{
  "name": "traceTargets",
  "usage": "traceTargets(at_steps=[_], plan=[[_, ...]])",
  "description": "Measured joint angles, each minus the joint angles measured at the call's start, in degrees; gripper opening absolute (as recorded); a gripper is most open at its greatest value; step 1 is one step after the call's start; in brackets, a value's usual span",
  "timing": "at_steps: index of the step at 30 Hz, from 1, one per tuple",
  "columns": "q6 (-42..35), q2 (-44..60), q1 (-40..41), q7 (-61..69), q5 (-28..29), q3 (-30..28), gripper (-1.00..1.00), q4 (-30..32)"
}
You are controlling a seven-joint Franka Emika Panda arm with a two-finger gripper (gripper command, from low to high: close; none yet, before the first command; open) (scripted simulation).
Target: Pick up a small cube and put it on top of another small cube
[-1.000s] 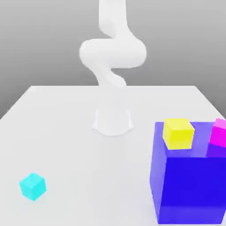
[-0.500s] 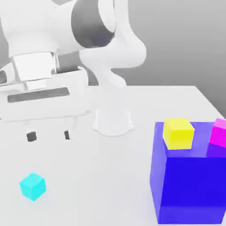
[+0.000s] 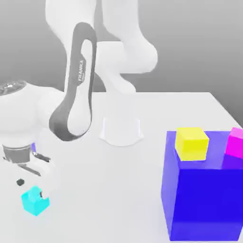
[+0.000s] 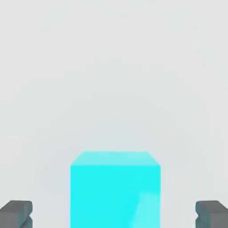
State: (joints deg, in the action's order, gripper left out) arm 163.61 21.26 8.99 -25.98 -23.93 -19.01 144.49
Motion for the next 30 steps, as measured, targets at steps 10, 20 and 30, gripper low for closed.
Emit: traceTargets(at_steps=[10, 20, 30], plan=[[0.84, 1.11, 1.35, 0.57, -0.71, 1.51, -1.00, -0.26], [-6.44, -9.29, -6.61, -10.12, 13.05, -6.90, -1.00, -1.29], [-4.20, -16.58, -23.71, -24.86, 29.61, 0.38, -1.00, -3.19]])
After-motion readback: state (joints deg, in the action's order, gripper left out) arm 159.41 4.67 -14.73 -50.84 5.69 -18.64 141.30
